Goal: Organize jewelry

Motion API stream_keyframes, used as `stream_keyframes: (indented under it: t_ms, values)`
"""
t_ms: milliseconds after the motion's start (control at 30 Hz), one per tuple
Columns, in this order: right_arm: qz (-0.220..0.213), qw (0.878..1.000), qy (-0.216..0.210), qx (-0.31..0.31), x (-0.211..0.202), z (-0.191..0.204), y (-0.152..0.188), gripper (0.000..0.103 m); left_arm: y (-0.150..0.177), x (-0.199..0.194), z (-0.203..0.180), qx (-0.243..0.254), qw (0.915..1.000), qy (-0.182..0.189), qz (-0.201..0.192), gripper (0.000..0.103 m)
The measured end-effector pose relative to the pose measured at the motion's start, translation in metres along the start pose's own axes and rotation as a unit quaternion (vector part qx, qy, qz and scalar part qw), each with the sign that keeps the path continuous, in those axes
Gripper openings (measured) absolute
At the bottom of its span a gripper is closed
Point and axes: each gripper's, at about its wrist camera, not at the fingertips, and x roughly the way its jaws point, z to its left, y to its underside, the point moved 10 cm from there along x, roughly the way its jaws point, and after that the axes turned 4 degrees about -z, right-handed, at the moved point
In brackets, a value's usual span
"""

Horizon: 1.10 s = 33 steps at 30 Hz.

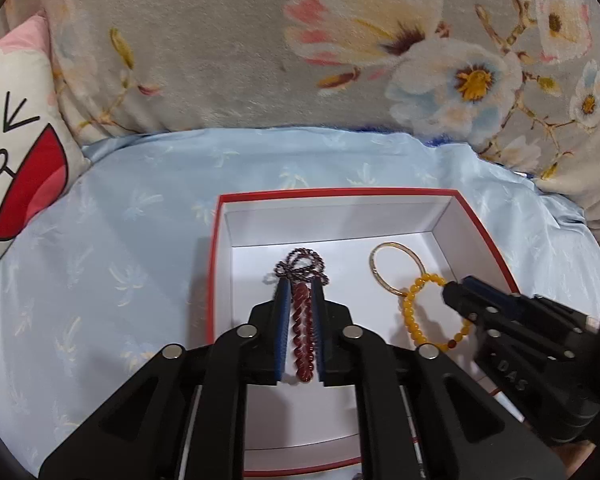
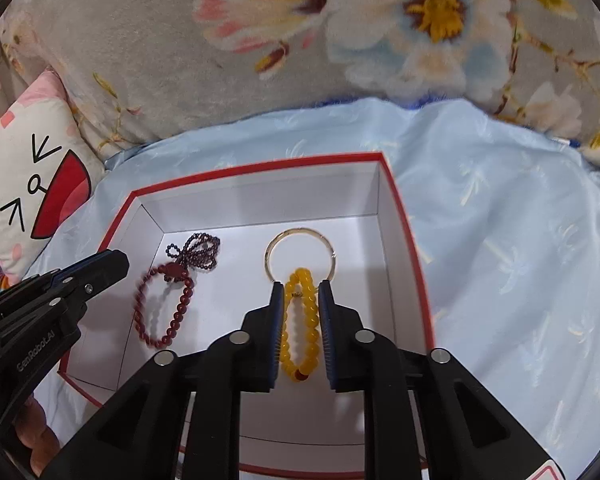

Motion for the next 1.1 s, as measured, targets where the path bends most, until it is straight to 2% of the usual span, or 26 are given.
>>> stream_keyframes:
  t_ms: [33, 67, 133, 233, 367, 433, 467, 567, 767, 900, 1100]
  values:
    - [-0.011, 1.000, 0.007, 0.004, -0.007, -0.004, -0.003, 0.046, -0.001, -0.003, 0.003, -0.004, 1.0000, -0.002, -0.003, 0.025]
    - [-0.023, 1.000, 0.010, 0.009, -0.013, -0.006, -0.006, 0.055, -0.003, -0.007, 0.007, -0.010, 0.9999, -0.005, -0.009, 0.028]
    - [-0.043, 0.999, 0.009, 0.016, -0.030, -0.011, -0.011, 0.056, -0.007, -0.016, 0.013, -0.017, 0.9996, -0.012, -0.018, 0.035]
    - [-0.061, 0.998, 0.007, 0.020, -0.056, -0.015, -0.012, 0.056, -0.009, -0.032, 0.019, -0.010, 0.9989, -0.033, -0.033, 0.037]
    - [-0.067, 0.997, 0.000, 0.029, -0.085, -0.022, -0.001, 0.057, -0.003, -0.055, 0.020, -0.003, 0.9981, -0.043, -0.043, 0.040]
    - [-0.071, 0.997, -0.004, 0.036, -0.101, -0.025, 0.007, 0.057, 0.004, -0.067, 0.019, -0.001, 0.9978, -0.048, -0.047, 0.052]
    - [-0.072, 0.997, -0.006, 0.037, -0.108, -0.025, 0.012, 0.057, 0.008, -0.074, 0.018, 0.002, 0.9974, -0.052, -0.050, 0.053]
    - [-0.074, 0.997, -0.008, 0.037, -0.125, -0.024, 0.027, 0.057, 0.025, -0.092, 0.015, 0.016, 0.9963, -0.069, -0.048, 0.053]
    - [-0.063, 0.998, -0.008, 0.030, -0.149, -0.015, 0.072, 0.057, 0.059, -0.115, 0.003, 0.031, 0.9959, -0.079, -0.032, 0.053]
    - [-0.051, 0.998, -0.007, 0.024, -0.160, -0.010, 0.101, 0.057, 0.082, -0.126, -0.007, 0.042, 0.9960, -0.077, -0.016, 0.053]
    - [-0.025, 0.999, -0.004, 0.027, -0.168, -0.015, 0.141, 0.057, 0.118, -0.134, -0.008, 0.023, 0.9976, -0.063, 0.014, 0.053]
